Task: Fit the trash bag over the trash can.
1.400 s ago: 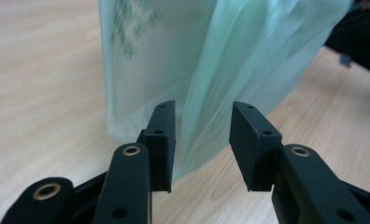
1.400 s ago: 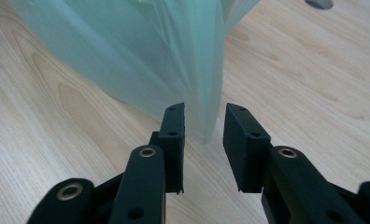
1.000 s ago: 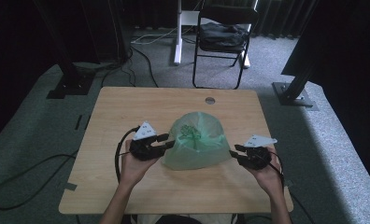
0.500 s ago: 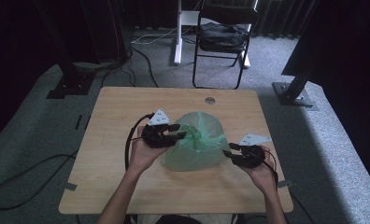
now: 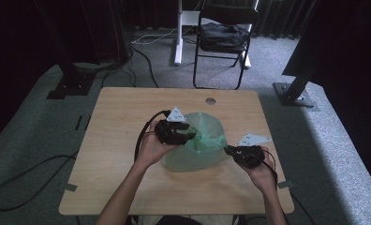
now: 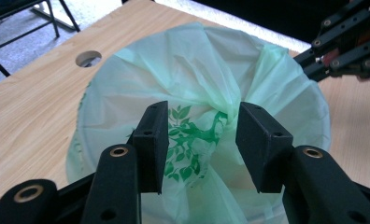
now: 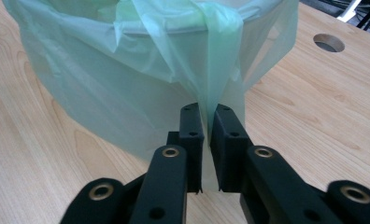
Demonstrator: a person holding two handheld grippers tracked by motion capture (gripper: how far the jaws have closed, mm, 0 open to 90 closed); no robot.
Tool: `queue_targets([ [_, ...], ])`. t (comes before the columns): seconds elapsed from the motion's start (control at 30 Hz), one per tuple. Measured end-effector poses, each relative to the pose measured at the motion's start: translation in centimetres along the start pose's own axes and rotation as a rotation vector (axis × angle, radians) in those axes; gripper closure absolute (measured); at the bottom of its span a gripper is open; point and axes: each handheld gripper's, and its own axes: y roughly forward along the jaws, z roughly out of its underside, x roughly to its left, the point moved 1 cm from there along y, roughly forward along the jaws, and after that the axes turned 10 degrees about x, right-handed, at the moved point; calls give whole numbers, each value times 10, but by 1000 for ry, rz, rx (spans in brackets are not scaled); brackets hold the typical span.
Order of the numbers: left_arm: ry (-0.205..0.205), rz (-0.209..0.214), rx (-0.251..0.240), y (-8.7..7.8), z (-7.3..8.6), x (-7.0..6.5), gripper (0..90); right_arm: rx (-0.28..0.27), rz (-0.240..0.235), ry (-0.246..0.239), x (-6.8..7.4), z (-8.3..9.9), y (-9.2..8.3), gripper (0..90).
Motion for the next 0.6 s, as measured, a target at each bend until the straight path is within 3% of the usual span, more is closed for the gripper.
queue_targets([
  [0.6,53,17,80,13,-18,2,577,2,-3,11,0,3,1,897],
])
